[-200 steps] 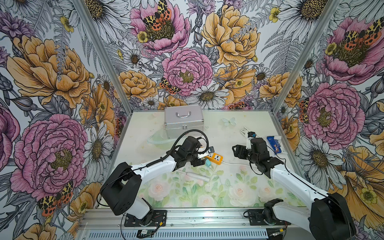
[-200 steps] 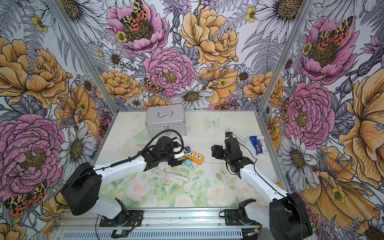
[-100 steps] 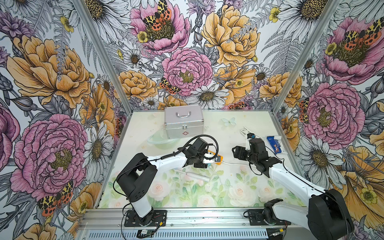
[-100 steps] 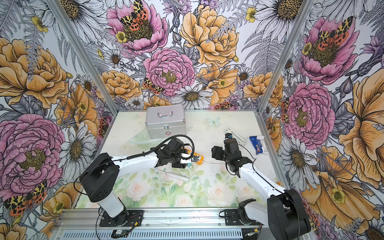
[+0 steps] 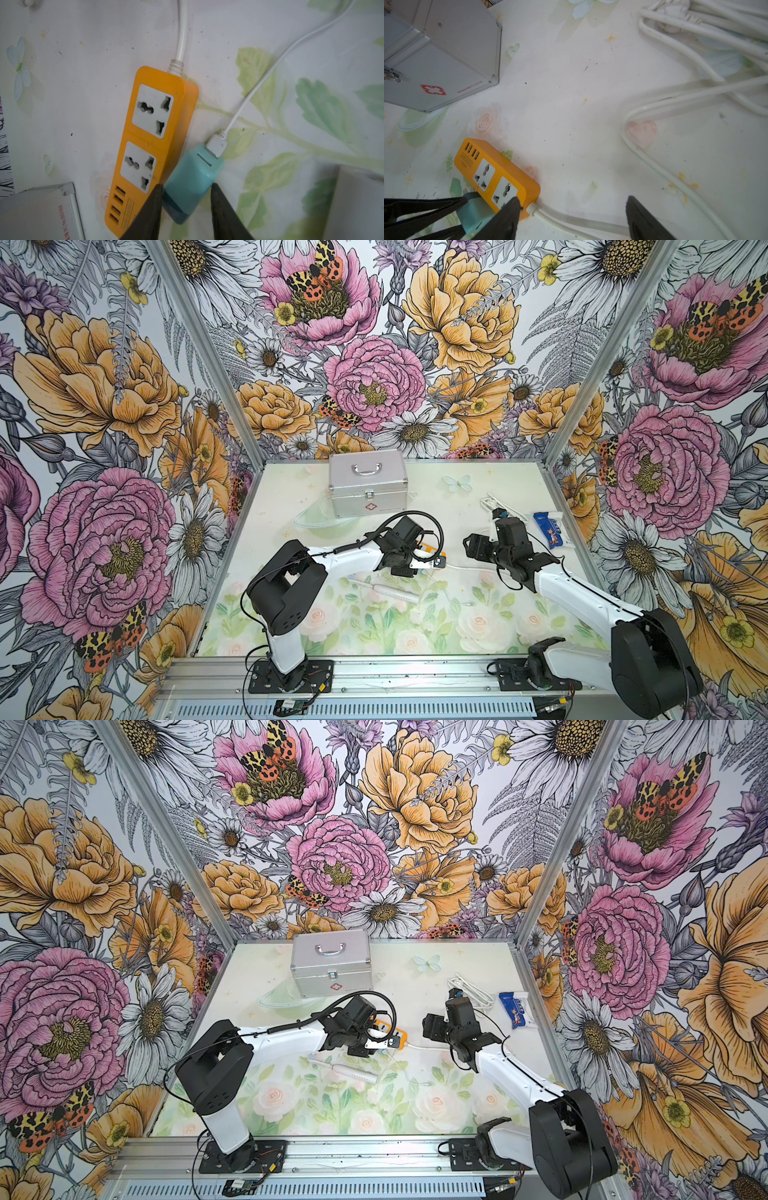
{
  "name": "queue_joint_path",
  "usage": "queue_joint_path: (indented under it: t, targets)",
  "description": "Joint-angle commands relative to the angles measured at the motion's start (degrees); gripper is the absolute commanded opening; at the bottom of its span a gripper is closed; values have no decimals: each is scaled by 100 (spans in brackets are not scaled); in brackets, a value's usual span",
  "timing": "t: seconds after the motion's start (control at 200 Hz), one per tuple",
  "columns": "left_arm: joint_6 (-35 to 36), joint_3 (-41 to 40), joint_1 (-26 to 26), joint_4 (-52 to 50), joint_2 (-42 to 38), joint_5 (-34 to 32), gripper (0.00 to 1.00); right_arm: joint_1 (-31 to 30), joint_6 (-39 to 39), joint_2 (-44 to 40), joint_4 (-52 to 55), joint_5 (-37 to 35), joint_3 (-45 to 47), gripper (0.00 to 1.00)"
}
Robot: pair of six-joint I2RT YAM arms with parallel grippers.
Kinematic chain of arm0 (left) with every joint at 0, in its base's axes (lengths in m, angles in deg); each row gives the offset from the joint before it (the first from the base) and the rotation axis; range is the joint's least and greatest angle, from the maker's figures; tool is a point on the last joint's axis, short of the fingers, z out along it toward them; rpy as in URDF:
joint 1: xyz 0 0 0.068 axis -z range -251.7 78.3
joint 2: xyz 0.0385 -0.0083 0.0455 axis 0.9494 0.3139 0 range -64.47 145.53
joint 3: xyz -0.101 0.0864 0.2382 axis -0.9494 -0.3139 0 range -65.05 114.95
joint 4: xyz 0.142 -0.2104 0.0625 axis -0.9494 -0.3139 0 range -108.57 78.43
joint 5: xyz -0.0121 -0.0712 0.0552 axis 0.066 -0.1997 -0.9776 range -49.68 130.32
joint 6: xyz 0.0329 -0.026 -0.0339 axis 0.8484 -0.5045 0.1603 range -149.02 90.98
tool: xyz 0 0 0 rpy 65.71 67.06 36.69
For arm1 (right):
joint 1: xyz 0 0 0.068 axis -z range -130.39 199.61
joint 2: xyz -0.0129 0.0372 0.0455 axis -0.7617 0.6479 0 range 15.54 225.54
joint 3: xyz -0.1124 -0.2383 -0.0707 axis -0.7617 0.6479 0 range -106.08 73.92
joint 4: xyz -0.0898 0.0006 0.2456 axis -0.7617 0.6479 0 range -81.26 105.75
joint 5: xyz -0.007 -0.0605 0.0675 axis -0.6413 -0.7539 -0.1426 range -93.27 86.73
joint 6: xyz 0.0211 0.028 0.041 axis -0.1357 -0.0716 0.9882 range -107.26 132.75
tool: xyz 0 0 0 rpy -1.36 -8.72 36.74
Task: Charge the electric toothbrush
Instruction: Pick up the plug from the center of the board.
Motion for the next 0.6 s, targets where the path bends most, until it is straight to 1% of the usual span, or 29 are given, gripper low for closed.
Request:
queue_joint_path:
  t: [0.0, 0.195, 0.21, 0.425, 0.49, 0.595]
  targets:
    - [191, 99, 35, -298, 97, -104, 46, -17, 43, 54, -48, -25, -84, 81]
    - [304, 324, 30, -636, 151, -222, 46, -18, 30, 92, -42, -51, -83, 82]
    - [312, 335, 31, -665, 337, -223, 46, -18, 29, 95, -47, -50, -83, 81]
    - [291, 494, 25, -811, 507, -201, 39, -19, 0, 93, -42, -78, -61, 82]
    - [280, 547, 17, -866, 575, -222, 32, -23, -5, 95, -47, -65, -67, 82]
    - [181, 632, -41, -948, 626, -154, 16, -22, -18, 57, -43, -40, -76, 82]
